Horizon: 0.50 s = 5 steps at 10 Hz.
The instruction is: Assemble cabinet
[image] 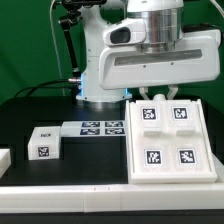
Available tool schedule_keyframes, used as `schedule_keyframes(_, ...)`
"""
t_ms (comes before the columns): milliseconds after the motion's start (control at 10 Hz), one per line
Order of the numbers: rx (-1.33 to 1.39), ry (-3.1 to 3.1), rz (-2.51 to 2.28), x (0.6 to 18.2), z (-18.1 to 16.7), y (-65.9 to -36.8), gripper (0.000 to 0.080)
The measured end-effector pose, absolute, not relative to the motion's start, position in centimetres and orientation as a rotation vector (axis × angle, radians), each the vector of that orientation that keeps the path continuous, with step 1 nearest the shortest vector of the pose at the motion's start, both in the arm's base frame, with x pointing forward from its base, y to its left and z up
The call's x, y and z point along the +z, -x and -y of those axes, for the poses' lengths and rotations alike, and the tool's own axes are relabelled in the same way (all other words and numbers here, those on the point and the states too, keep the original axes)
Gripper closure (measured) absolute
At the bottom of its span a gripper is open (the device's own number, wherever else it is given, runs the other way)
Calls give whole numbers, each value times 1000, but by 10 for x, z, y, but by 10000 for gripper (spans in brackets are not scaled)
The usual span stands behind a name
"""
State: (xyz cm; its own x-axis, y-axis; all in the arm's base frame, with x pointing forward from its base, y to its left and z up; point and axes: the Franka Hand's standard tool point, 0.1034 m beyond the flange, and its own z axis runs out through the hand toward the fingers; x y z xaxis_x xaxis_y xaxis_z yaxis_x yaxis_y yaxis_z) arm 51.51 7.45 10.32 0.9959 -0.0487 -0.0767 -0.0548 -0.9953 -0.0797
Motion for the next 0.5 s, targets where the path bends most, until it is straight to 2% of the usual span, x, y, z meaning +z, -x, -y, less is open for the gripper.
schedule_keyframes(100,132,3056,-78,110,-73,-517,647)
schedule_keyframes(300,151,3051,-66,135,-68,-530,655)
schedule_keyframes(500,155,3048,-68,144,-63,-538,668)
